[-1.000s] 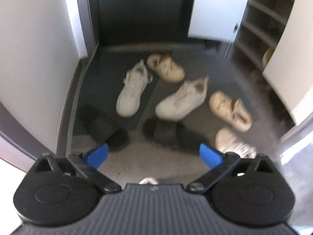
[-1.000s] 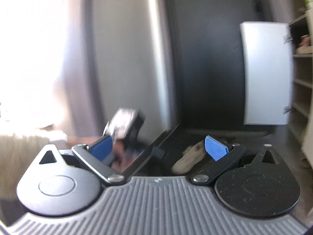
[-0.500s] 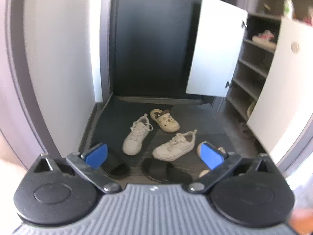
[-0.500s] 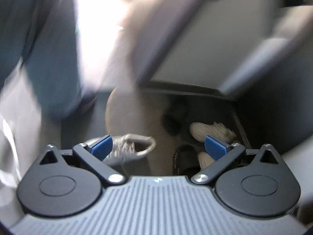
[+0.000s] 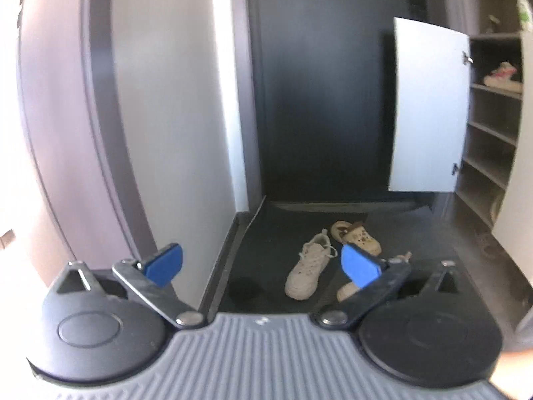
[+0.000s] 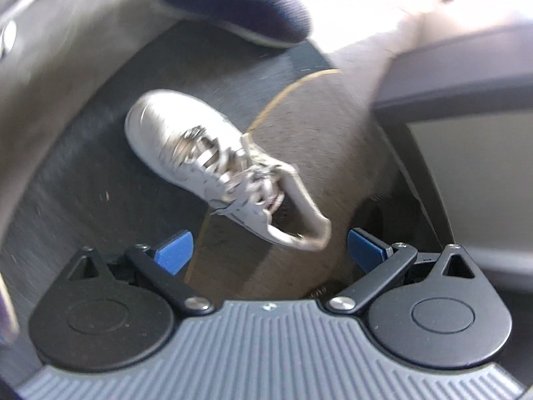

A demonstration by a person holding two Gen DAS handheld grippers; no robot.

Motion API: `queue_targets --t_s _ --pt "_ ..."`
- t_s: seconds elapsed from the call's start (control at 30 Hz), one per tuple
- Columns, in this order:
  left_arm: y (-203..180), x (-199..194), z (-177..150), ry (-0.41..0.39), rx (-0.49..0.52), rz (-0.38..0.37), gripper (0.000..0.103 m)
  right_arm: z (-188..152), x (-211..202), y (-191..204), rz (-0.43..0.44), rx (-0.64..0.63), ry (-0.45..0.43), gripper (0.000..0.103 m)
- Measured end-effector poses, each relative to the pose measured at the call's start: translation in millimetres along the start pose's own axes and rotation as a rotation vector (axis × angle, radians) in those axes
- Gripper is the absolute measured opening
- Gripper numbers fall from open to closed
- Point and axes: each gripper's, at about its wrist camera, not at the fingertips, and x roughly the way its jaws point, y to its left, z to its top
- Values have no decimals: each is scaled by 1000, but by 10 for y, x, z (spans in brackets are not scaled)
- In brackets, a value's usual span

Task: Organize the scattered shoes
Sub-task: 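Carry the white sneaker in the right gripper and lower it beside the black slides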

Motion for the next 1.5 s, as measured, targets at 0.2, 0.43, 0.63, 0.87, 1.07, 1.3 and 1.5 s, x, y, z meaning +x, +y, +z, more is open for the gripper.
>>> queue_targets --t_s 0.2,0.43,0.63,0.87,1.07,1.3,1.5 --pt "164 86 1 -1 -124 78 103 -70 663 3 58 -85 15 102" --pt "118 319 12 53 -134 74 103 -169 1123 -118 144 -108 13 65" --pt "85 469 -72 106 -182 45 103 -166 1249 -187 169 -112 -19 59" --pt "-130 594 -324 182 -182 -21 103 -94 1263 -76 212 -134 -8 43" --pt "-473 478 -540 221 -125 -120 103 -63 1186 -105 256 -27 42 37" --pt "-795 7 -617 107 -41 -220 103 -49 862 -180 269 164 57 32" --pt "-806 -365 -705 105 -128 -358 103 -125 643 -241 200 352 101 28"
